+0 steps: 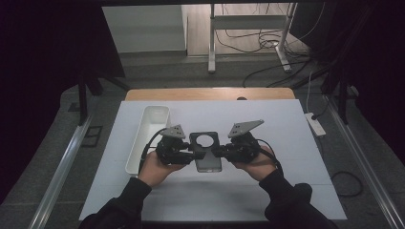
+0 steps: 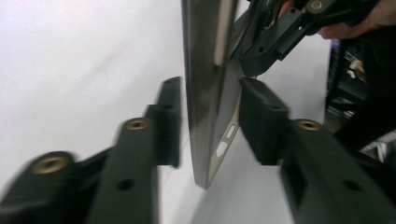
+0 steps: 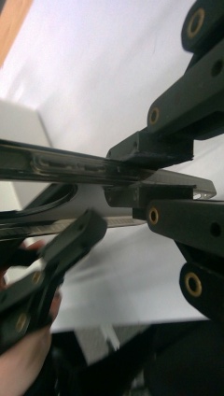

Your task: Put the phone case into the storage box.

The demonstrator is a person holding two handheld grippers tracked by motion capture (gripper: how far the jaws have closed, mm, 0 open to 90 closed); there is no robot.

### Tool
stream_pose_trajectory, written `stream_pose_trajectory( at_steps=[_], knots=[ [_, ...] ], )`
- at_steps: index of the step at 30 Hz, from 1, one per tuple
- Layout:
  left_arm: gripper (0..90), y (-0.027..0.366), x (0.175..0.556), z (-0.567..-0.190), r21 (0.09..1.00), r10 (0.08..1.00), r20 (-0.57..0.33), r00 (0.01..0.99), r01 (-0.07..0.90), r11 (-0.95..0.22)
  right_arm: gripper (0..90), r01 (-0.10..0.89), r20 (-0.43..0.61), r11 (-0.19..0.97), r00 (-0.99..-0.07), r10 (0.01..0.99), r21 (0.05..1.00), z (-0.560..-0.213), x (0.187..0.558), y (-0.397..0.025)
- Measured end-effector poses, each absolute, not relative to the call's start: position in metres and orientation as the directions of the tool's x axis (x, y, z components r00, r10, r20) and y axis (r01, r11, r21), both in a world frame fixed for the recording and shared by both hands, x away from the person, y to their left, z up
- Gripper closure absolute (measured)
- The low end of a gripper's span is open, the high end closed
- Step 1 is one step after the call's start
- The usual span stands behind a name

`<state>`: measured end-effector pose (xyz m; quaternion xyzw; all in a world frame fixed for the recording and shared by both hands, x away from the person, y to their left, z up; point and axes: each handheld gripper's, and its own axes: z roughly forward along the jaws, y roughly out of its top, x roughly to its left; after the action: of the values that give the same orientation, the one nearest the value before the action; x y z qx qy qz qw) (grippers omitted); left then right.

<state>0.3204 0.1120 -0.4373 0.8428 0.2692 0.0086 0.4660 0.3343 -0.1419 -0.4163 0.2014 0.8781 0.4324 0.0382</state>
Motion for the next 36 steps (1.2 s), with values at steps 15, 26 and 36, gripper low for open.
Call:
stream_pose_trajectory(
  at_steps=[15, 26, 36],
  knots=[
    [10.8, 0.127, 0.326, -0.435, 0.813, 0.611, -0.186, 0.769, 0.469, -0.344, 81.1, 0.374, 0.070, 0.500, -0.849, 0.524, 0.781, -0.415, 0.339, -0.152],
    [0.0, 0.138, 0.330, -0.438, 0.811, 0.663, -0.166, 0.730, 0.484, -0.330, 81.1, 0.432, 0.090, 0.446, -0.789, 0.607, 0.784, -0.416, 0.340, -0.154],
    [1.9, 0.126, 0.327, -0.439, 0.803, 0.668, -0.171, 0.724, 0.495, -0.332, 81.1, 0.440, 0.100, 0.432, -0.783, 0.614, 0.787, -0.418, 0.335, -0.146]
  ],
)
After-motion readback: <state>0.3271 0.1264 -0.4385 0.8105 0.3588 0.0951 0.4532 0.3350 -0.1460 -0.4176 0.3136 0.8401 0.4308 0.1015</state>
